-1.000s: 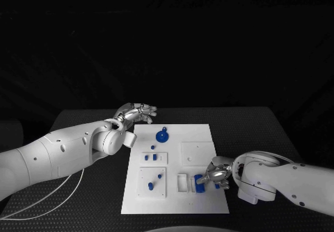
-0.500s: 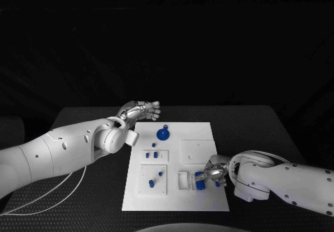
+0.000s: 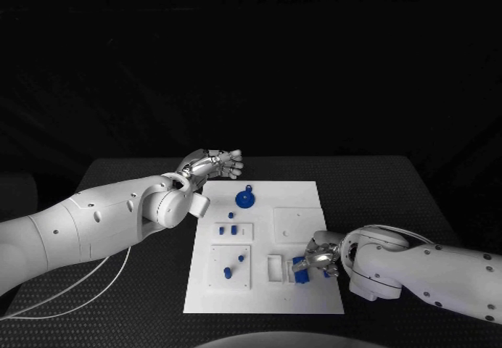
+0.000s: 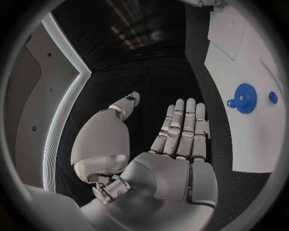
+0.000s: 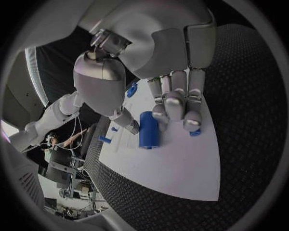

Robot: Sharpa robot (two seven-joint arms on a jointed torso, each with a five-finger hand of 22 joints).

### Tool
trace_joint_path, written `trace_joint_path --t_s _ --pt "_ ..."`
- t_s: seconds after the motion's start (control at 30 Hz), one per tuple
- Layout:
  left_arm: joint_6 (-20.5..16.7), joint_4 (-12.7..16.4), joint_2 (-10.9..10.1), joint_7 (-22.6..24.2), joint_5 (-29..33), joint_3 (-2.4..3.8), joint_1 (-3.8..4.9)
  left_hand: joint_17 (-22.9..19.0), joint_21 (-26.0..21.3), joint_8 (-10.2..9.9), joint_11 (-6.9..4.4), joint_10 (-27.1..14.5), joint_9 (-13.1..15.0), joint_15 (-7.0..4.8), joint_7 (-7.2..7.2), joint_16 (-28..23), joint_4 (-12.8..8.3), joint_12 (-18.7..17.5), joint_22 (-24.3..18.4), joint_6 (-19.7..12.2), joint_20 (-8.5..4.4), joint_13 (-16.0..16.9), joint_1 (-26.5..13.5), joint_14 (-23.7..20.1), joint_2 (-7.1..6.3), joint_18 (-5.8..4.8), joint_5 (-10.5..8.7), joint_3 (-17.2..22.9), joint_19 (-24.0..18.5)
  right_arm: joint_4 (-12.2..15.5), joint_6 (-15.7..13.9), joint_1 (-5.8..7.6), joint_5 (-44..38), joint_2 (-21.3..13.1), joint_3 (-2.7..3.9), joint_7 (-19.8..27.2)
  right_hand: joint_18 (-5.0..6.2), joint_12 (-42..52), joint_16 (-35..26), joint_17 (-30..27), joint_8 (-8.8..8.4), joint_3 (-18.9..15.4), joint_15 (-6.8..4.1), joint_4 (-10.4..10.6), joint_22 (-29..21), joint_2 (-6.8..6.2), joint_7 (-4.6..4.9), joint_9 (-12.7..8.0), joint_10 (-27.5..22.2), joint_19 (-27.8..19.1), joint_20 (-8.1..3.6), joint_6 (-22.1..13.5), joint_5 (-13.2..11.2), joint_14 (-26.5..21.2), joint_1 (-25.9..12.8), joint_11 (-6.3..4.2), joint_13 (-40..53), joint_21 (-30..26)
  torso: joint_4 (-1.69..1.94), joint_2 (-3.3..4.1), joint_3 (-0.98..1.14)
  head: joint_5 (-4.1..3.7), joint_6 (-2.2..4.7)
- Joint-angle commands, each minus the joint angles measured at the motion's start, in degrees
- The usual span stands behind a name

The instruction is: Assemble the parts on the task board

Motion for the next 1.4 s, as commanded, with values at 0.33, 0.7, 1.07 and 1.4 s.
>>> trace_joint_path --t_s 0.33,0.7,1.07,1.4 --pt "0.77 0.03 0.08 0.69 -0.33 0.04 0.02 0.15 -0.02 0.34 0.36 0.02 0.14 0.27 0.31 -0.36 0.36 0.46 0.24 -0.52 0.38 -0.23 0.96 0.13 0.22 1.25 -0.16 -0.36 -0.11 1.14 -2.45 -0.69 1.13 -0.93 -0.56 -0.74 2.75 -0.36 0.32 0.13 0.16 2.36 -0.64 -4.26 0.98 2.65 0.15 -13.71 0.15 0.08 0.42 3.57 -0.31 -0.1 0.16 -0.61 0.18 0.77 -0.04 0.0 0.06 0.14 0.05" --pt "0.83 -0.2 0.14 0.61 -0.33 0.04 0.04 0.2 0.0 0.41 0.4 0.09 0.19 0.3 0.37 -0.45 0.51 0.48 0.32 -0.52 0.41 -0.34 0.98 0.18 0.31 1.34 -0.15 -0.52 -0.05 4.45 -3.21 4.04 8.99 -3.32 -0.5 -0.69 2.75 -0.75 0.53 0.23 0.1 2.86 -0.79 -4.91 0.92 3.06 -0.08 -13.68 0.79 0.23 0.66 4.58 -0.32 -0.03 -1.54 -0.82 0.13 1.05 -0.2 -0.01 0.09 0.44 0.42" --pt "1.04 -0.18 0.26 0.52 -0.33 0.04 0.04 0.24 0.0 0.47 0.45 0.1 0.22 0.35 0.39 -0.55 0.63 0.48 0.38 -0.53 0.45 -0.44 1.08 0.2 0.33 1.44 -0.14 -0.6 0.0 2.75 -1.41 5.24 13.74 0.31 -0.54 -0.65 2.75 -1.02 0.55 0.24 -0.13 2.47 -0.82 -5.14 0.88 2.58 -0.1 -13.74 0.87 0.18 0.71 4.71 -0.31 -0.07 -2.79 -0.85 0.16 1.12 -0.07 0.08 0.05 0.75 0.34" --pt "1.67 0.08 0.29 0.51 -0.33 0.04 0.04 0.29 -0.02 0.59 0.42 0.15 0.29 0.4 0.37 -0.7 0.78 0.5 0.45 -0.46 0.51 -0.58 1.22 0.19 0.46 1.56 -0.13 -0.71 0.07 0.63 -0.8 3.23 13.84 3.94 -1.46 -0.65 2.75 -1.28 0.45 0.2 -0.39 2.17 -0.82 -5.03 0.8 2.4 -0.07 -13.8 0.82 0.04 0.75 4.68 -0.31 -0.15 -3.86 -0.83 0.19 1.04 -0.05 0.06 0.02 0.78 0.01"
